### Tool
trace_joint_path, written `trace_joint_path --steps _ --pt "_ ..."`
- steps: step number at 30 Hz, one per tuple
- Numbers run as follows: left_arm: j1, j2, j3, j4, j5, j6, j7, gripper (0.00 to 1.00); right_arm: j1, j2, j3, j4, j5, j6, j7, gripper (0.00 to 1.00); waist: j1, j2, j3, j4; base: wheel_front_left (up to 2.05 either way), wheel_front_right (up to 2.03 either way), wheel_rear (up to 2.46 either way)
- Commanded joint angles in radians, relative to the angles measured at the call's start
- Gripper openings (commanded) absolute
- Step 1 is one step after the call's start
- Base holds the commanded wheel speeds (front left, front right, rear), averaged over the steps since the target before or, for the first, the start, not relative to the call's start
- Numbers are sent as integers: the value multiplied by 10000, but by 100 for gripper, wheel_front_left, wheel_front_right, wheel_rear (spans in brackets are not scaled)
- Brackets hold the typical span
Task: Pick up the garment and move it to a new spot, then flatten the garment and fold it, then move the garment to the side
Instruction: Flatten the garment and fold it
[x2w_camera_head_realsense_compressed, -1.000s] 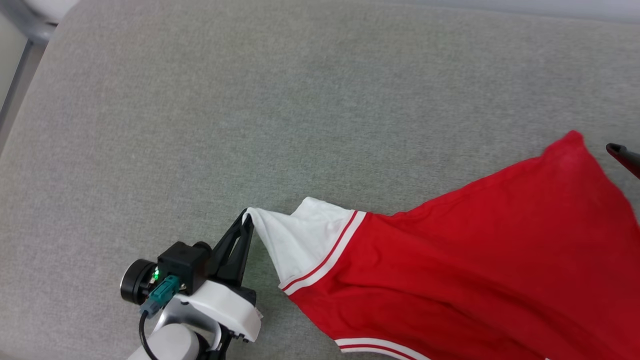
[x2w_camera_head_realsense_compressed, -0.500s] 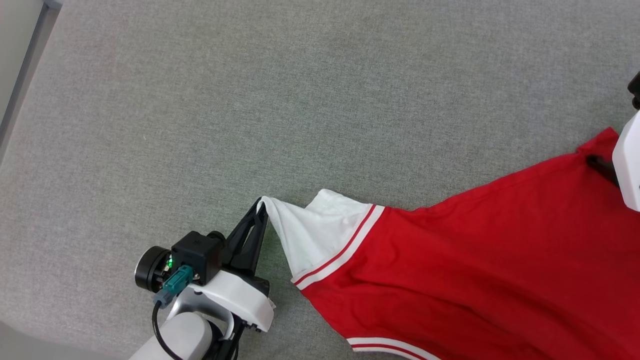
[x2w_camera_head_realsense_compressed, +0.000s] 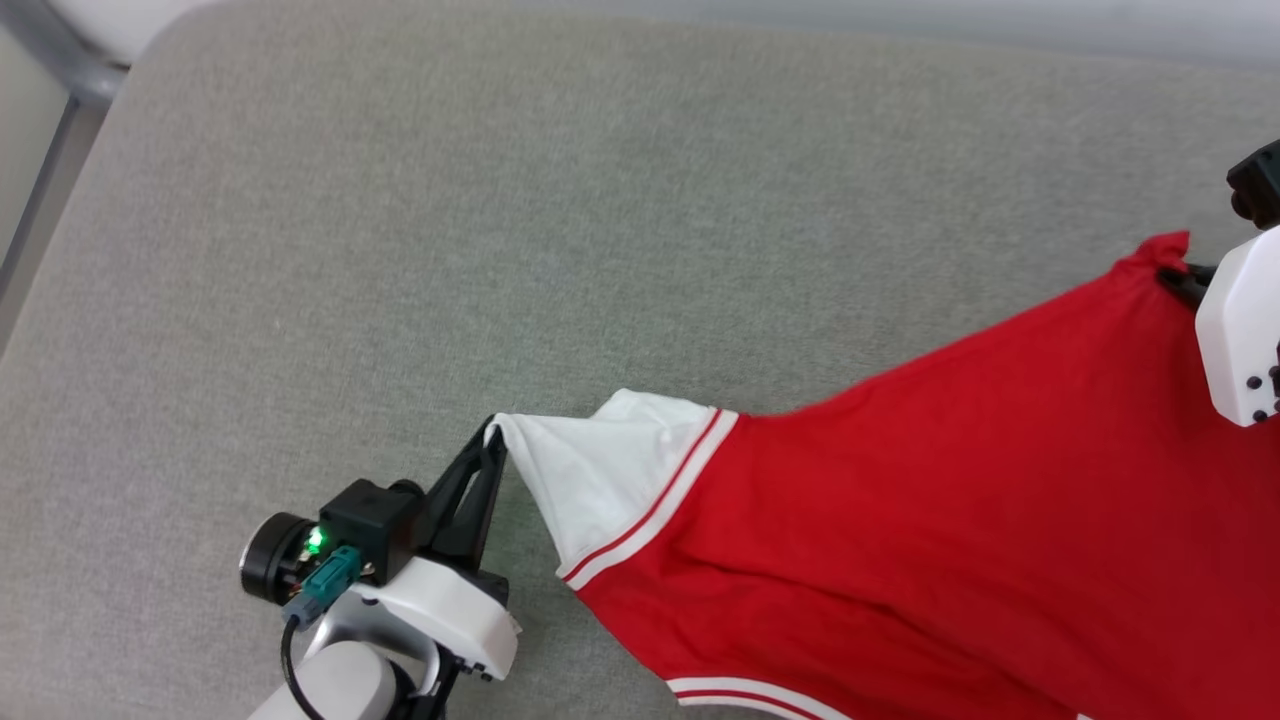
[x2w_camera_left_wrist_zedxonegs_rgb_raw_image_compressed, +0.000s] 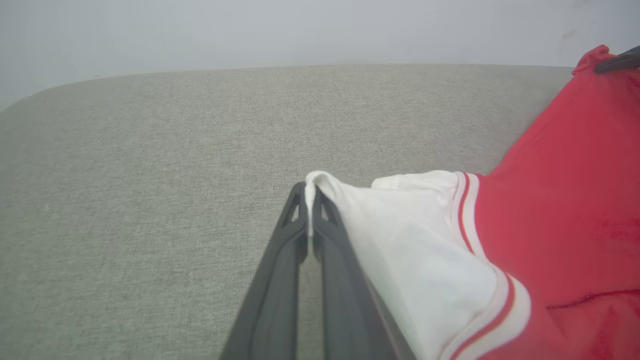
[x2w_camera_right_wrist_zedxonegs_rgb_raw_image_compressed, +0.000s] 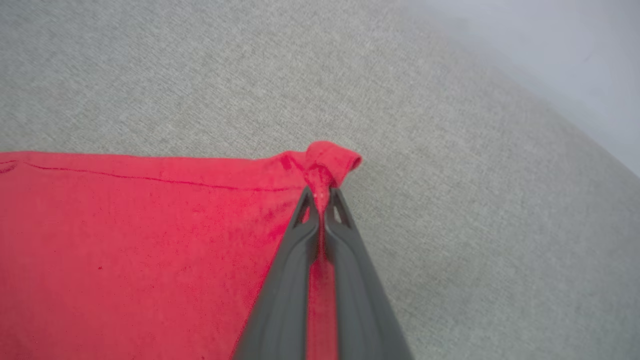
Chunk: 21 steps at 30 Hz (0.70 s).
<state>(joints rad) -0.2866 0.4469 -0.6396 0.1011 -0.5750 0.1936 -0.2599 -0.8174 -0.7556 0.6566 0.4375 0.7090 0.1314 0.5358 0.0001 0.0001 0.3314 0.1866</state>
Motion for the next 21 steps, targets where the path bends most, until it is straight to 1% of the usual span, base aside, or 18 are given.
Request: trace_joint_path --steps 1,7,12,17,21 --pt "130 113 76 -71 27 58 -52 0 -62 -59 88 -53 76 -13 -278 0 -1 -1 -468 -282 0 0 0" --pt "0 543 249 -430 101 143 63 0 302 -334 182 -470 467 -14 -1655 0 -1 -1 -1274 -652 0 0 0" --pt "-586 899 522 -874 182 156 259 0 523 -439 -162 -892 569 -14 -2549 0 -1 -1 -1735 -1000 0 0 0" --pt "-1517 1186 795 -1241 264 -5 538 0 673 -340 -675 -1348 343 -14 -3129 0 -1 -1 -1981 -1360 0 0 0" --pt "-2657 1440 863 -1339 545 -295 895 0 605 -296 -1283 -1704 202 -14 -3321 0 -1 -1 -1941 -1559 0 0 0"
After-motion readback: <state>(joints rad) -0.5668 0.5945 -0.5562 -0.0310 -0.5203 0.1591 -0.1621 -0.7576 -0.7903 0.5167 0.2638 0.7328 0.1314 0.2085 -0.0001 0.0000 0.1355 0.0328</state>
